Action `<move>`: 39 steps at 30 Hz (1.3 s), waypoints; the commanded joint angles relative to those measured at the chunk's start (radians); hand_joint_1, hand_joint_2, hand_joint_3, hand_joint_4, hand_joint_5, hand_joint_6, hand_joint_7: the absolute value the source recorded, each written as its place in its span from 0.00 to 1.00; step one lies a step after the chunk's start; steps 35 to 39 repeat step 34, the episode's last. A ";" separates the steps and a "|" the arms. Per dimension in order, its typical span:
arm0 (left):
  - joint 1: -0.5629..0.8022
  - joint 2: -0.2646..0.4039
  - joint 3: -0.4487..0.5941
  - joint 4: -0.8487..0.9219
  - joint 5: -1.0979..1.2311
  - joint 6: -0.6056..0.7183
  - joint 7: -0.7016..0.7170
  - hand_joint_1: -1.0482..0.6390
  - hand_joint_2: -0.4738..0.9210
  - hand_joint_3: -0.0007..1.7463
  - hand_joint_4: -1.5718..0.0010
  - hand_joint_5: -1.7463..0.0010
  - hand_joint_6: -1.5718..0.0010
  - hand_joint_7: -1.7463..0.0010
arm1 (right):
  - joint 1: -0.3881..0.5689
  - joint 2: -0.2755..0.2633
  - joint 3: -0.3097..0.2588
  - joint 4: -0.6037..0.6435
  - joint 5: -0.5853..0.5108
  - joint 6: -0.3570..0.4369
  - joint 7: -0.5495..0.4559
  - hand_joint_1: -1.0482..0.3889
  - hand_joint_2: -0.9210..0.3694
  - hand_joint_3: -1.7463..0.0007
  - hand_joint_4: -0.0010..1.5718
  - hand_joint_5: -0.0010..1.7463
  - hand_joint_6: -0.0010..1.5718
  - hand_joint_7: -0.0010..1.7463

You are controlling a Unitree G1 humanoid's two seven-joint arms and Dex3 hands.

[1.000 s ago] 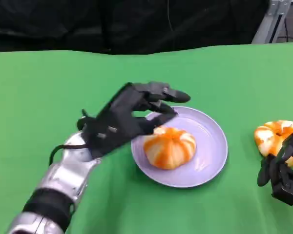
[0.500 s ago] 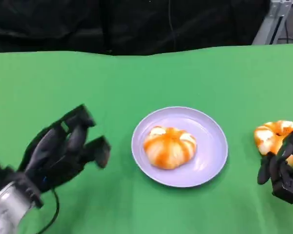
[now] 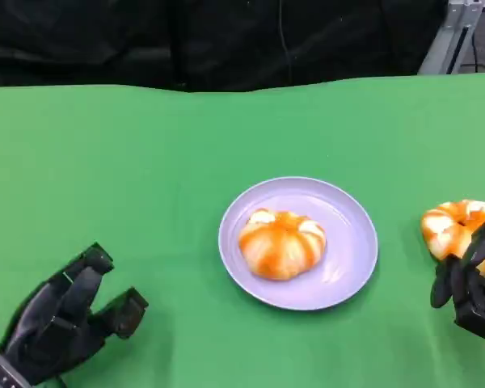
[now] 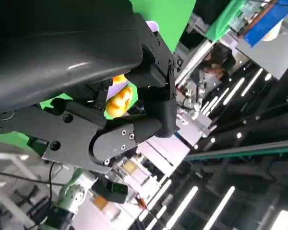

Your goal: Grasp the bread from the table and place it into the plate.

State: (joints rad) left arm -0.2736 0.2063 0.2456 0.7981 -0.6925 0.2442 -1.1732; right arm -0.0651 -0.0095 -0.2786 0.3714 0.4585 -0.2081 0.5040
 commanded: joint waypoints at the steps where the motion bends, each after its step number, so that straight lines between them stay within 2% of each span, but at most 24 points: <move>1: -0.054 0.018 0.022 0.104 0.052 -0.058 -0.054 0.46 1.00 0.07 0.54 0.00 0.46 0.22 | 0.002 -0.017 -0.013 -0.007 0.006 -0.005 -0.004 0.70 0.38 0.17 0.60 1.00 0.49 0.98; 8: -0.081 0.009 0.041 0.152 0.106 -0.113 -0.059 0.51 0.99 0.14 0.50 0.00 0.52 0.04 | 0.000 -0.016 -0.013 -0.004 0.007 -0.007 0.003 0.70 0.38 0.17 0.60 1.00 0.50 0.98; 19: -0.090 0.006 0.056 0.161 0.126 -0.118 -0.070 0.52 0.99 0.16 0.50 0.00 0.53 0.01 | 0.001 -0.014 -0.011 -0.006 0.010 -0.009 0.008 0.69 0.39 0.16 0.59 1.00 0.49 0.99; 39: -0.095 -0.001 0.074 0.165 0.141 -0.117 -0.075 0.51 0.98 0.17 0.50 0.00 0.53 0.02 | 0.003 -0.012 -0.012 -0.012 0.004 -0.005 -0.002 0.69 0.37 0.16 0.60 1.00 0.49 0.99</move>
